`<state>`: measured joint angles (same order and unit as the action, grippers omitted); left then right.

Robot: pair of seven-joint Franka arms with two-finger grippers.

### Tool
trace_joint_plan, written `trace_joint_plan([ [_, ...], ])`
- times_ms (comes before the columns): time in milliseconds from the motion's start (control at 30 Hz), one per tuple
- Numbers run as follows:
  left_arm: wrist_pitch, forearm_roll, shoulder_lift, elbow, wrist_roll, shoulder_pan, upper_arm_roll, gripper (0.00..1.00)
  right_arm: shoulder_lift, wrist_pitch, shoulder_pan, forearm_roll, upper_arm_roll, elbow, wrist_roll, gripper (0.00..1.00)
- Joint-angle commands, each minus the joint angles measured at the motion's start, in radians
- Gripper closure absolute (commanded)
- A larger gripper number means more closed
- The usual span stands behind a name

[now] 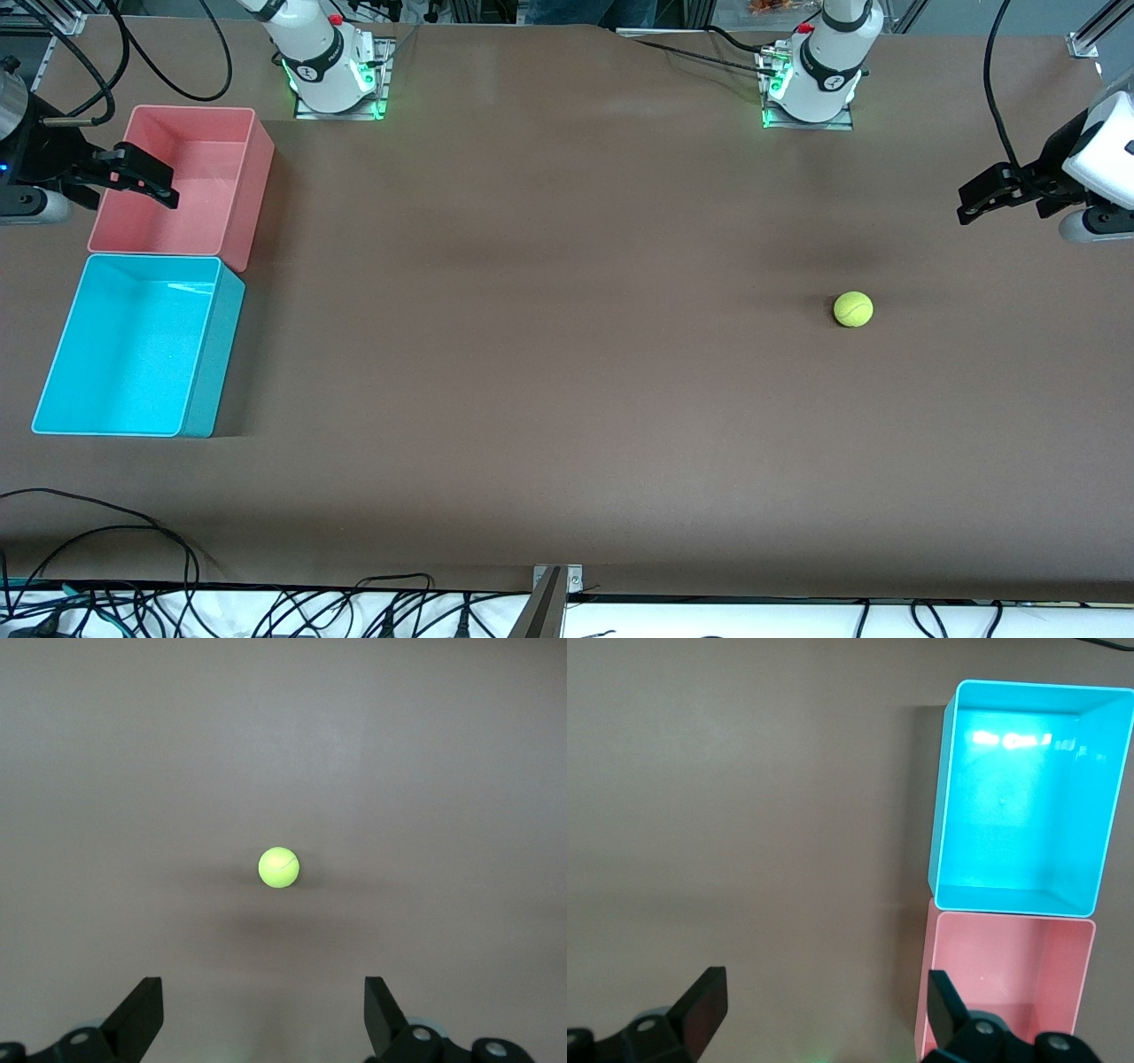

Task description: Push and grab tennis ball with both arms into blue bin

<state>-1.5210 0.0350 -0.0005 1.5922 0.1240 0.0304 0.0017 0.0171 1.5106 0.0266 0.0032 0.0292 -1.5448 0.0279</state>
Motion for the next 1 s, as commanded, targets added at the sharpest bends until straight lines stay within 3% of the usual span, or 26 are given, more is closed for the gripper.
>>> trace_joint_plan([
  [0, 0.005, -0.02, 0.005, -0.006, -0.02, 0.0, 0.003, 0.0, 0.001, -0.001, 0.003, -0.006, 0.0, 0.011, -0.013, 0.0],
  [433, -0.002, -0.021, 0.074, -0.06, -0.018, -0.001, 0.004, 0.0, 0.003, -0.001, 0.001, -0.005, -0.002, 0.011, -0.013, 0.0],
  [933, -0.004, -0.02, 0.119, -0.06, -0.009, -0.004, 0.008, 0.0, 0.003, -0.003, 0.0, -0.005, -0.002, 0.011, -0.013, 0.0],
  [967, -0.002, -0.018, 0.126, -0.06, -0.007, -0.003, 0.008, 0.07, 0.001, -0.003, 0.0, -0.005, -0.003, 0.011, -0.013, 0.0],
])
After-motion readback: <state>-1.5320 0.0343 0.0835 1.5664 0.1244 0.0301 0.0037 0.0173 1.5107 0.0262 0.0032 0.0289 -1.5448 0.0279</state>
